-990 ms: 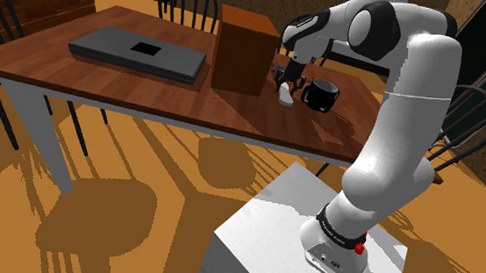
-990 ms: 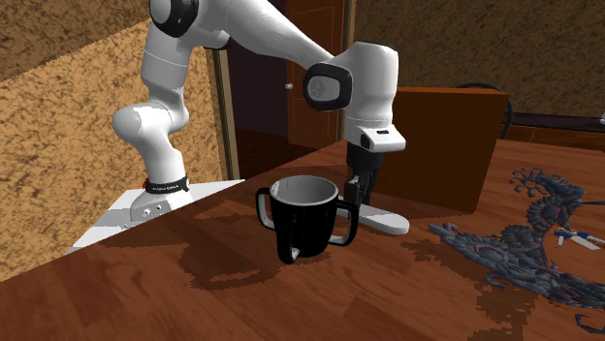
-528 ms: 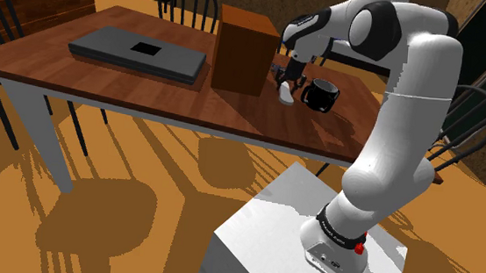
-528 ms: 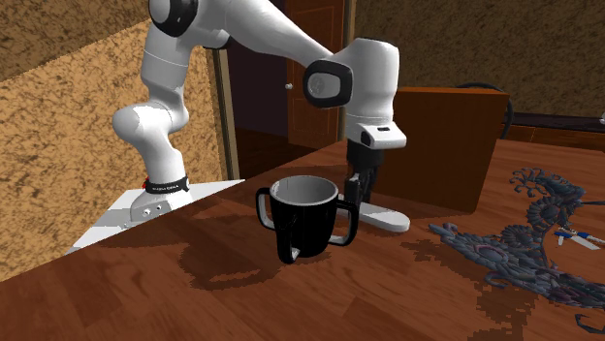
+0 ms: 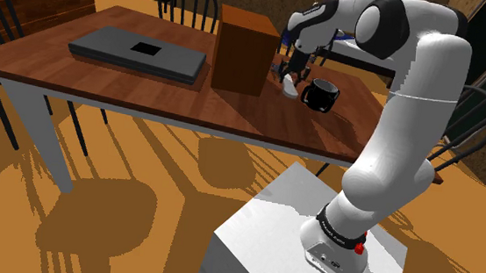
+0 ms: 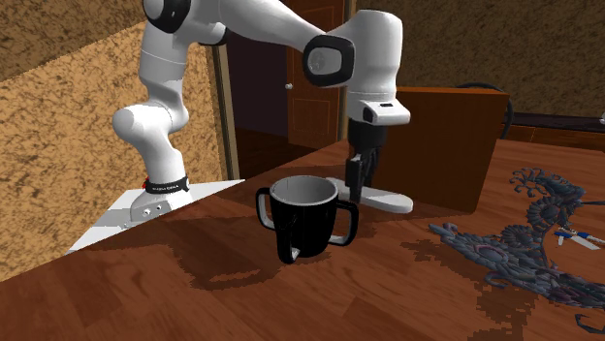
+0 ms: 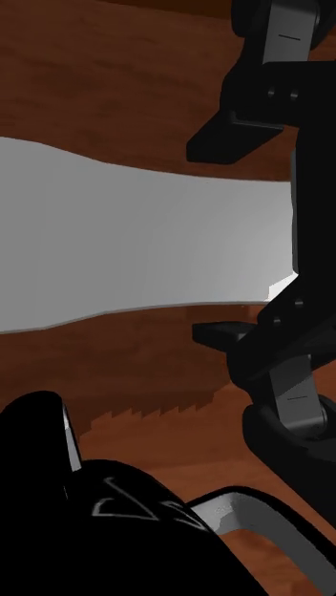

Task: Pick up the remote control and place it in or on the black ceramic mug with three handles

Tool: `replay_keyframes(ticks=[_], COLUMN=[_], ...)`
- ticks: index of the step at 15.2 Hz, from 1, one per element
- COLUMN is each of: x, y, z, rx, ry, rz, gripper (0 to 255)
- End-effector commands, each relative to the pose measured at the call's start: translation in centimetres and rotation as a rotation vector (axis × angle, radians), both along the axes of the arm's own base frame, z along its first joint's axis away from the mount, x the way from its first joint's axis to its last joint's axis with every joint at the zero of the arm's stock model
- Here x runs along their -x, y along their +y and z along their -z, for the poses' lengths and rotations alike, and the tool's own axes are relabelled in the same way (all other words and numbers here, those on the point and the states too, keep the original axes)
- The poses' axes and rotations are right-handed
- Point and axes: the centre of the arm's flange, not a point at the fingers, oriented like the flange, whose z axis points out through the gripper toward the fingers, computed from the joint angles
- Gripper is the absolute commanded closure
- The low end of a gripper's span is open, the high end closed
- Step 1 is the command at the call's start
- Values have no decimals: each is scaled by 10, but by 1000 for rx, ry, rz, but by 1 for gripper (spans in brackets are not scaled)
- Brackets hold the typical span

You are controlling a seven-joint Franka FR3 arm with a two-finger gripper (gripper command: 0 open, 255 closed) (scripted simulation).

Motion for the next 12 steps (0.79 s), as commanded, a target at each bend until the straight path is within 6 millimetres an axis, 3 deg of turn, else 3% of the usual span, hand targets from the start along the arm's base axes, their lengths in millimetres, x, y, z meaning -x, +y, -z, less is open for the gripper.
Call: replay_keyframes(ticks=[1,12], x=[0,0], y=[1,1], z=[-11,-69], rx=[0,0], ry=[0,0], rz=[0,0], gripper=[255,255])
